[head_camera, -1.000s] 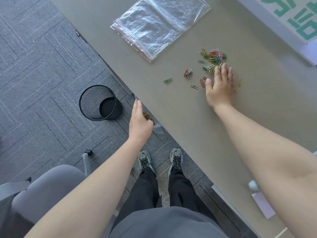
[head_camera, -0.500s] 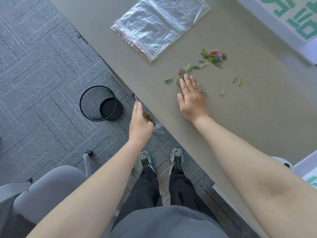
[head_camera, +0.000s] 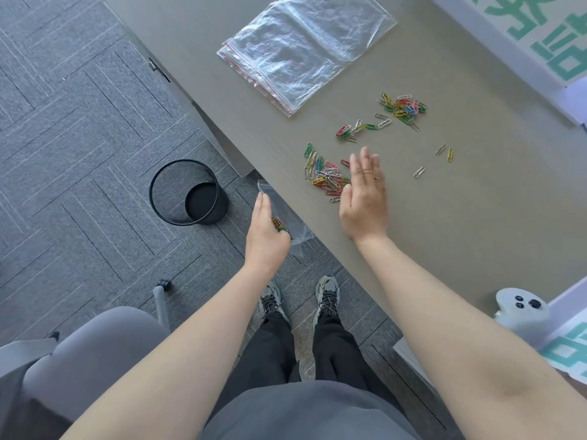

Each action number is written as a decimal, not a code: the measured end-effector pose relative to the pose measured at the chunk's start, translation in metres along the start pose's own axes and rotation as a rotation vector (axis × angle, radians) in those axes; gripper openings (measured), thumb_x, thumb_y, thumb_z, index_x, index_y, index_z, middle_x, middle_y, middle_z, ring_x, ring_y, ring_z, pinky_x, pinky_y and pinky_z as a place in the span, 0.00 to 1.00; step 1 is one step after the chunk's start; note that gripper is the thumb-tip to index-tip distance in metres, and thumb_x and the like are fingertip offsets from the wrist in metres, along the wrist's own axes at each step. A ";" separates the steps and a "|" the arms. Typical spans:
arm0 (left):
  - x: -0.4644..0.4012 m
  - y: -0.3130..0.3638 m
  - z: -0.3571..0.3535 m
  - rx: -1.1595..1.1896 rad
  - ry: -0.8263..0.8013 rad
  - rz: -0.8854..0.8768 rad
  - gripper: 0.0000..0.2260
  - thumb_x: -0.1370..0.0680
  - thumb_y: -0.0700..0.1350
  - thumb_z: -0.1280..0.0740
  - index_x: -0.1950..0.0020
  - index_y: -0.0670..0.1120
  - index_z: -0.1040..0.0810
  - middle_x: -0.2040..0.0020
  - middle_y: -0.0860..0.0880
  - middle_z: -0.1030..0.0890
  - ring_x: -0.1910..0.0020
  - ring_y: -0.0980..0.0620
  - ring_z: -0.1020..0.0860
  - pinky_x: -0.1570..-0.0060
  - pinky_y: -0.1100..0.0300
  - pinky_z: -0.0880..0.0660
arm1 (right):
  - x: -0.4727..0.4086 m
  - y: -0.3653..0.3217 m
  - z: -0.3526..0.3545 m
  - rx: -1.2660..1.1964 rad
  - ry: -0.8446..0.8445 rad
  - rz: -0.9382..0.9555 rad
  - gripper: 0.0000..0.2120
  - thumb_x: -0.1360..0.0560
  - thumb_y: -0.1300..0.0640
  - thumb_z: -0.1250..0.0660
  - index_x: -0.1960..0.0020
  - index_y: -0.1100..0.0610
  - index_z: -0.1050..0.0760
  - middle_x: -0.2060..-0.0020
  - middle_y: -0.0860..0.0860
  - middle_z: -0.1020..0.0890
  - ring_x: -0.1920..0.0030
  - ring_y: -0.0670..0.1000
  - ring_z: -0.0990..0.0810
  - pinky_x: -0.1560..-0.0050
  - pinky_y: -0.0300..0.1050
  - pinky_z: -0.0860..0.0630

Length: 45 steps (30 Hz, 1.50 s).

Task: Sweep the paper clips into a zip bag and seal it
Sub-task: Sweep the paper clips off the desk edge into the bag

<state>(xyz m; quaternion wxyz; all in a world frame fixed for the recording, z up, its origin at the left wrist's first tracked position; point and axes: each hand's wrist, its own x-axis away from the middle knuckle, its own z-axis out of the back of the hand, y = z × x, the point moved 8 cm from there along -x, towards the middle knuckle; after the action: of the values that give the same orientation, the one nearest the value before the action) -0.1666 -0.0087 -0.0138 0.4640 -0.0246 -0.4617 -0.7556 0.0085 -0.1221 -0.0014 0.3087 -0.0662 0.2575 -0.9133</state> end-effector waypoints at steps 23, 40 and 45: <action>-0.001 -0.001 0.000 -0.012 -0.055 -0.029 0.37 0.27 0.33 0.38 0.22 0.45 0.49 0.21 0.51 0.48 0.24 0.58 0.49 0.35 0.72 0.50 | 0.032 -0.063 -0.057 0.120 -0.255 0.157 0.29 0.21 0.49 0.56 0.23 0.60 0.46 0.23 0.56 0.46 0.22 0.55 0.51 0.24 0.51 0.58; -0.005 0.002 0.006 -0.010 -0.053 -0.039 0.35 0.26 0.33 0.39 0.21 0.48 0.49 0.21 0.55 0.49 0.26 0.59 0.45 0.46 0.80 0.48 | 0.065 -0.043 -0.050 0.249 -0.250 0.077 0.29 0.21 0.51 0.54 0.22 0.59 0.52 0.22 0.54 0.50 0.22 0.52 0.55 0.24 0.54 0.57; -0.006 0.002 0.006 -0.020 -0.052 -0.052 0.35 0.26 0.33 0.38 0.22 0.46 0.47 0.21 0.53 0.48 0.25 0.58 0.46 0.38 0.74 0.49 | 0.070 -0.057 -0.061 0.252 -0.292 0.131 0.29 0.21 0.50 0.56 0.22 0.58 0.53 0.22 0.52 0.51 0.22 0.51 0.56 0.24 0.56 0.58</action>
<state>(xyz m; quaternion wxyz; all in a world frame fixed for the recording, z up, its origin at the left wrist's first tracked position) -0.1644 -0.0006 -0.0116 0.4320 -0.0368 -0.4663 -0.7711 -0.0945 -0.0989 -0.0271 0.4074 -0.1420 0.0976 -0.8969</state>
